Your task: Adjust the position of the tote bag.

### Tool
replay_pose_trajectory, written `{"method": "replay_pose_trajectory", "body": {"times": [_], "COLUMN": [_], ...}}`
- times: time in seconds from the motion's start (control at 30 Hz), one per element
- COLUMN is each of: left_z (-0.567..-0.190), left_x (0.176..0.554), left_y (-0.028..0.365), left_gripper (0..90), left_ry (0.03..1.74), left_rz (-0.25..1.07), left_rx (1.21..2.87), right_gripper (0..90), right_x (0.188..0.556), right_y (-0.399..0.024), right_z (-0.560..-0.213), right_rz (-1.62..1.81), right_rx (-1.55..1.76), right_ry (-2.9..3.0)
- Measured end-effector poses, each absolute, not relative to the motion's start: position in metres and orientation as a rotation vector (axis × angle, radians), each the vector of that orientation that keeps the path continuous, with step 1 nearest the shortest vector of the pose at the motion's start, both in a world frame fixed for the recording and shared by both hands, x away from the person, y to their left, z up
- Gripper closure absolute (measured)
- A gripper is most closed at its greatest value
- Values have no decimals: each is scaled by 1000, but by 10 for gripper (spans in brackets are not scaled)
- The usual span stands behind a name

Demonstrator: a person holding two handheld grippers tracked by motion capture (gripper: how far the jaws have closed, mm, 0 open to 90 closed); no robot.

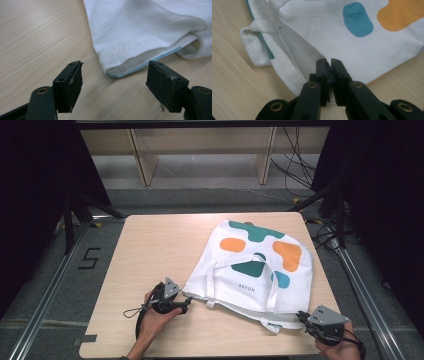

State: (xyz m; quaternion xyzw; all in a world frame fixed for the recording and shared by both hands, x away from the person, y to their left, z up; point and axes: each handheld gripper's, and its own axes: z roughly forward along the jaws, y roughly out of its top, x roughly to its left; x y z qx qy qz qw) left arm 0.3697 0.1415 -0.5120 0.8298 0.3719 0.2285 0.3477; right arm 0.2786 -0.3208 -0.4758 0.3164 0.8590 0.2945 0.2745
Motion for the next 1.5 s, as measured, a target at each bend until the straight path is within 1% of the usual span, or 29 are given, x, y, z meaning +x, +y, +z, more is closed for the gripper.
{"method": "replay_pose_trajectory", "body": {"times": [0.13, 0.17, 0.2, 0.27, 0.37, 0.4, 0.43, 0.47, 0.53, 0.6, 0.63, 0.67, 0.73, 0.77, 0.8, 0.87, 0.9, 0.97, 1.03, 1.07, 1.1, 1.17, 1.2, 1.27, 1.37, 1.4, 1.43, 1.47, 1.5], "left_z": [-515, -517, -520, -520, -518, -517, -516, -519, -520, -520, -522, -523, -522, -521, -520, -520, -516, -510, -507, -507, -505, -504, -504, -505, -502, -502, -500, -499, -501], "left_x": [376, 380, 382, 383, 387, 388, 389, 391, 396, 402, 404, 407, 409, 409, 408, 408, 407, 399, 388, 388, 375, 361, 361, 335, 308, 308, 296, 293, 293], "left_y": [141, 141, 138, 136, 134, 133, 132, 129, 122, 118, 114, 113, 111, 111, 110, 111, 115, 118, 122, 122, 124, 124, 124, 124, 128, 128, 131, 133, 132], "left_gripper": [293, 316, 324, 299, 287, 319, 327, 327, 342, 364, 394, 456, 581, 607, 663, 745, 785, 823, 831, 835, 838, 846, 847, 844, 839, 836, 833, 827, 814], "left_ry": [990, 958, 960, 959, 957, 952, 945, 927, 850, 797, 824, 814, 770, 753, 747, 744, 713, 695, 659, 659, 659, 650, 650, 637, 578, 578, 601, 592, 619], "left_rz": [599, 593, 588, 601, 625, 631, 642, 660, 724, 759, 723, 699, 695, 711, 714, 701, 702, 711, 731, 731, 703, 711, 711, 684, 705, 705, 688, 679, 682], "left_rx": [2118, 2157, 2135, 2159, 2159, 2149, 2152, 2097, 2091, 2159, 2121, 2117, 2135, 2158, 2147, 2146, 2179, 2182, 2191, 2191, 2211, 2221, 2221, 2247, 2317, 2317, 2291, 2313, 2279], "right_gripper": [847, 844, 843, 840, 826, 814, 793, 772, 729, 678, 647, 633, 598, 595, 595, 601, 628, 685, 739, 739, 771, 791, 796, 797, 798, 796, 792, 786, 770], "right_x": [279, 279, 279, 279, 279, 277, 279, 279, 277, 276, 275, 276, 276, 277, 278, 279, 281, 283, 283, 283, 285, 287, 289, 289, 292, 292, 291, 292, 294], "right_y": [-321, -321, -321, -321, -321, -320, -322, -322, -320, -317, -314, -312, -307, -305, -304, -304, -306, -308, -308, -308, -310, -313, -314, -317, -319, -319, -318, -318, -318], "right_z": [-476, -476, -476, -476, -477, -477, -477, -477, -477, -476, -476, -478, -482, -484, -486, -487, -489, -489, -487, -487, -486, -485, -485, -485, -484, -483, -483, -483, -484], "right_rz": [796, 799, 800, 800, 801, 807, 802, 811, 815, 805, 800, 787, 732, 703, 693, 662, 617, 636, 634, 634, 617, 617, 620, 616, 650, 648, 657, 655, 658], "right_rx": [861, 863, 865, 865, 878, 905, 889, 904, 937, 918, 912, 900, 887, 884, 896, 871, 863, 873, 880, 880, 847, 846, 821, 843, 835, 835, 857, 840, 816], "right_ry": [2308, 2307, 2308, 2304, 2305, 2301, 2308, 2302, 2288, 2300, 2317, 2330, 2339, 2348, 2350, 2361, 2361, 2361, 2363, 2363, 2357, 2353, 2352, 2342, 2330, 2332, 2329, 2329, 2337]}}
